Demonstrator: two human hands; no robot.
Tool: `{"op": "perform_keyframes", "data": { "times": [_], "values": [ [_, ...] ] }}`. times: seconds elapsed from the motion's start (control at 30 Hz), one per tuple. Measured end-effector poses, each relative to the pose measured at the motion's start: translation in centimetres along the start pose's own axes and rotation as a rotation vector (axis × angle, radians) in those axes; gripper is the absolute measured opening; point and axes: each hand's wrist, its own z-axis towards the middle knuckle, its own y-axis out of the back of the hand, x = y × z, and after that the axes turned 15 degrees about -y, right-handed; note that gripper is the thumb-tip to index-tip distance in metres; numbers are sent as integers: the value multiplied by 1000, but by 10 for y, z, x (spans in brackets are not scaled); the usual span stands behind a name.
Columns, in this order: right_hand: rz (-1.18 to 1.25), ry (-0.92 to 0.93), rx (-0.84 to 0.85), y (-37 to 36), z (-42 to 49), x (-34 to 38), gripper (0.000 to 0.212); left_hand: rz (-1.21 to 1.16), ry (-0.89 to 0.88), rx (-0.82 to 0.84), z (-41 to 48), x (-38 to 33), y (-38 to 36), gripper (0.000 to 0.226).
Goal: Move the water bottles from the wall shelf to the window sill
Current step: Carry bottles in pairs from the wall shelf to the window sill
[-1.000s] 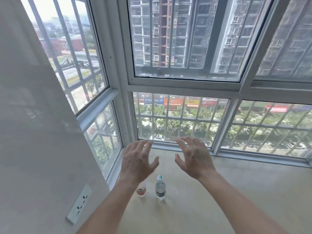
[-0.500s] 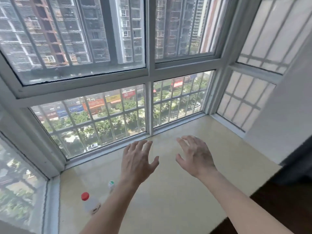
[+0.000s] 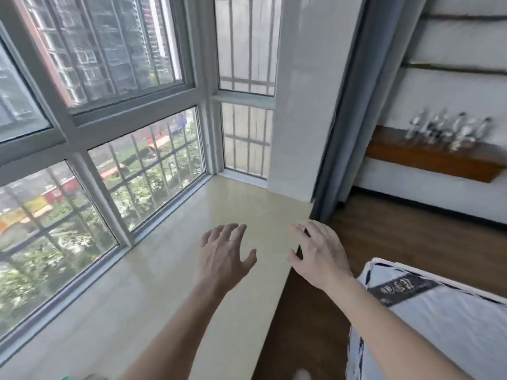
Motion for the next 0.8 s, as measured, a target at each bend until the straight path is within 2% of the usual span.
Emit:
{"op": "perform_keyframes", "data": {
  "times": [0.07,0.37,0.8],
  "values": [
    [-25,-46,-16,3,-2,-22,38,-10,-60,11,18,-18,-7,65],
    [-52,-201,-63,-6,26,-119,46,-59,-241,10,110,-83,-57,62],
    [-39,-348,-90,-47,168,-296,42,-92,-361,58,328,-175,-171,60]
  ]
}}
